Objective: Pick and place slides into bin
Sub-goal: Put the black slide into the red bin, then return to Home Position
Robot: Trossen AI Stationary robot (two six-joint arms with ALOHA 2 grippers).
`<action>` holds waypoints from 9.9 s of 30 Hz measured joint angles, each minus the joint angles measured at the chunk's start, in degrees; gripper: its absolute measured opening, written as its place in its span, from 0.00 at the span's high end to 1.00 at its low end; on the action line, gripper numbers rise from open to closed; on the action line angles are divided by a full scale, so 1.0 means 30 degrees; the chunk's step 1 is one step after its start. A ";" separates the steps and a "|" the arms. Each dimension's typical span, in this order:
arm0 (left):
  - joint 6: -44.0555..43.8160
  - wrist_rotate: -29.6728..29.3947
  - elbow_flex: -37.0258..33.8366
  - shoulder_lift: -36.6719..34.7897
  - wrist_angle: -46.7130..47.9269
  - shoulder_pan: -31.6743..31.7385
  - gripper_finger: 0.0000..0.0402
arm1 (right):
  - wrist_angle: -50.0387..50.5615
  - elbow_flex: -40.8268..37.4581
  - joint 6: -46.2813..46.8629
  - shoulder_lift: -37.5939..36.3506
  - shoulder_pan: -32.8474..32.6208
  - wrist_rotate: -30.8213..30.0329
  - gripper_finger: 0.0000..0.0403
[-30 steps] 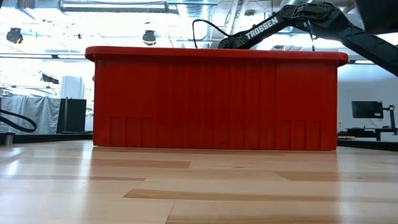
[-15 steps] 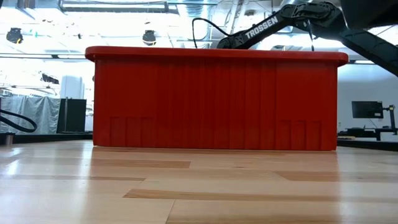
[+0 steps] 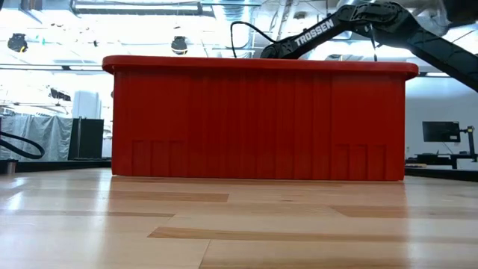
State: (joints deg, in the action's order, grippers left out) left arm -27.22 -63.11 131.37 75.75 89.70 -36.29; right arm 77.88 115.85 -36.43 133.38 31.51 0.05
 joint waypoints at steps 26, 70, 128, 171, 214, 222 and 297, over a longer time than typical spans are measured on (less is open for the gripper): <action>-0.0120 0.0139 0.0000 0.0000 0.0105 0.0000 0.85 | 0.0830 0.2281 -0.1003 0.0000 0.0654 -0.0113 0.40; -0.2446 -0.3636 -0.4991 -0.3443 0.0110 -0.2493 0.85 | -0.3682 0.5989 1.1877 -1.6632 -0.3105 0.1950 0.40; -0.8983 -0.8982 -2.2156 -1.4039 -0.1083 -1.6837 0.85 | -1.6327 -0.0699 -0.0132 -1.8906 -1.3895 -1.6431 0.44; -0.9836 -0.8969 -2.2156 -1.4032 -0.1156 -1.6786 0.85 | -0.9310 0.6295 0.4513 -0.4709 0.4904 0.8843 1.00; -1.0666 -0.8880 -2.2156 -1.4032 -0.1156 -1.6779 0.85 | -0.1804 0.6295 0.3502 0.2215 0.1137 0.4925 1.00; -1.0666 -0.8880 -2.2156 -1.4032 -0.1159 -1.6783 0.85 | -0.0603 0.5931 0.3180 0.2200 0.1014 0.4144 1.00; -0.4915 -0.8995 -1.6589 -1.4010 -0.0942 -1.0807 0.88 | -1.8356 -0.4173 1.1827 -2.0786 -0.1766 0.7893 1.00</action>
State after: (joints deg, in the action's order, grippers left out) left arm -41.97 -90.10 81.60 33.71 86.88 -68.72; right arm 22.82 103.33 -0.95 71.02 26.21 23.73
